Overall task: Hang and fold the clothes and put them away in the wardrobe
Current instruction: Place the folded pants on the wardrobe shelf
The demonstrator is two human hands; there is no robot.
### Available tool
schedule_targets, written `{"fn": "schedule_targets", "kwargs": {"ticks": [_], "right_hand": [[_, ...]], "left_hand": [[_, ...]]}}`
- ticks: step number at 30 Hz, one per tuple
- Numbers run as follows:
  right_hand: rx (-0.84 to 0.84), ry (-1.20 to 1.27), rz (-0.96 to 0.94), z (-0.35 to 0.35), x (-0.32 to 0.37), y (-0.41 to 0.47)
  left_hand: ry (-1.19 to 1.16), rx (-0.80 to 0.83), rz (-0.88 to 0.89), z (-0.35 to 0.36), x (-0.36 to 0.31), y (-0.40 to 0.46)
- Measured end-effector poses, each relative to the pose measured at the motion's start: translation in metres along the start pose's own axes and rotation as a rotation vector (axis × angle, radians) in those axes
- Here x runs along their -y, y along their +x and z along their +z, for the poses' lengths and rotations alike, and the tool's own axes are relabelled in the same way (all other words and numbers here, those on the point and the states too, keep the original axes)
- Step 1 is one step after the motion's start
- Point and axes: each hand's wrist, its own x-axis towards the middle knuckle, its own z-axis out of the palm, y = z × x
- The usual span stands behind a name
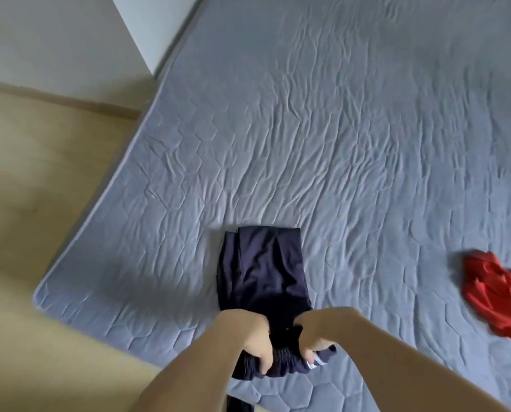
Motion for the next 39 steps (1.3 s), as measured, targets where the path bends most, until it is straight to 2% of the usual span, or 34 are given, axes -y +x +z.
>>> {"fn": "schedule_targets", "kwargs": {"ticks": [4,9,15,18,21,25,28,31,34,39], "right_hand": [[-0.006,0.09,0.056,-0.023,-0.008,-0.013],[-0.252,0.387,0.009,-0.074,-0.02,-0.004],[-0.481,0.868,-0.02,-0.108,-0.02,0.056],[-0.541,1.027,0.045,-0.104,-0.022,0.108],[-0.555,1.224,0.178,-0.096,-0.021,0.152],[-0.566,1.244,0.281,-0.08,-0.022,0.184],[-0.534,1.439,0.159,-0.068,-0.032,0.196],[-0.355,1.638,0.003,-0.067,-0.035,0.173],[-0.258,1.662,-0.073,-0.067,-0.035,0.137],[-0.242,1.636,-0.169,-0.077,-0.018,0.042]], "left_hand": [[-0.032,-0.065,0.014,-0.027,0.003,-0.016],[-0.244,-0.318,0.08,-0.086,0.023,-0.015],[-0.766,-0.574,0.113,-0.114,0.062,0.047],[-0.953,-0.67,-0.055,-0.106,0.076,0.095],[-1.237,-0.59,-0.117,-0.089,0.082,0.15],[-1.453,-0.529,0.011,-0.076,0.076,0.181],[-1.539,-0.499,0.03,-0.073,0.073,0.185],[-1.565,-0.406,0.108,-0.074,0.077,0.173],[-1.582,-0.324,0.223,-0.073,0.08,0.141],[-1.618,-0.44,0.305,-0.075,0.066,0.047]]}}
